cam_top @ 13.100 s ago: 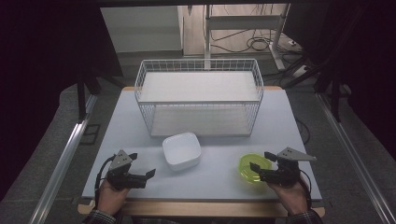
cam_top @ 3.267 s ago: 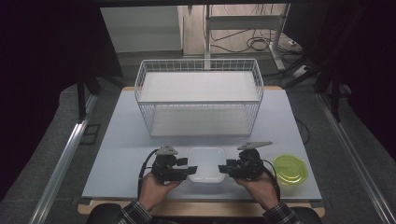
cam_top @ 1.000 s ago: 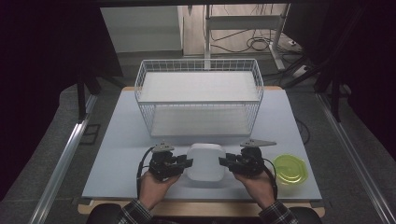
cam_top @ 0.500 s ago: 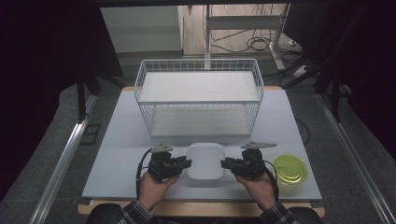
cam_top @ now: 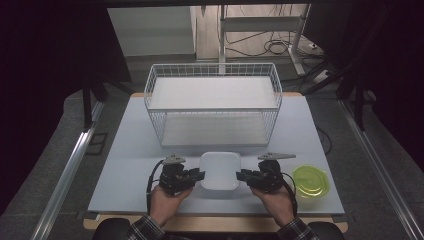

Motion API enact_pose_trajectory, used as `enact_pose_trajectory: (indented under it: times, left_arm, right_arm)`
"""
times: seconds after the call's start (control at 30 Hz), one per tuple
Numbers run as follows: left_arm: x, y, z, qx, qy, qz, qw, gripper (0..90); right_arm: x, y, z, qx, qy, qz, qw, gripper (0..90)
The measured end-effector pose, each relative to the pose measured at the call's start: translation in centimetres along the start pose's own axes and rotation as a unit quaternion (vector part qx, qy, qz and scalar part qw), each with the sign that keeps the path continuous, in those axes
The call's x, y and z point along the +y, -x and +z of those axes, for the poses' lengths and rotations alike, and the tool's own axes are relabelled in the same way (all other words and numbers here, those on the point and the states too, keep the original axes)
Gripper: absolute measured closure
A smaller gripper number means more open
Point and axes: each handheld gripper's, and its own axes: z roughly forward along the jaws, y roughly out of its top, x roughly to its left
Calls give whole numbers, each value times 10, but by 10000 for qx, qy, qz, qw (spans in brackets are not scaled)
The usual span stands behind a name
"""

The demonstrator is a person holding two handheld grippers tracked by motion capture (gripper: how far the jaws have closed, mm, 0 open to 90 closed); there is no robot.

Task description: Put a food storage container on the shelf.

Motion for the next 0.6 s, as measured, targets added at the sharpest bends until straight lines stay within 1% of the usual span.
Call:
enact_pose_trajectory:
  times: [0.07,0.1,0.17,0.4,0.6]
  left_arm:
    - [0,0,0,90,0,9,10000,730]
    - [0,0,0,113,-15,27,9999,753]
    - [0,0,1,93,13,-16,10000,757]
    - [0,1,1,96,42,-26,9999,756]
    - [5,3,-3,110,139,40,9998,756]
  right_arm:
    - [0,-1,0,-36,16,-13,10000,766]
    - [1,-1,0,-81,31,-42,10000,777]
    - [1,-3,-1,-116,29,-89,9999,776]
    - [1,-2,-1,-183,76,-123,9997,774]
    - [5,-4,-5,-174,187,-154,9996,775]
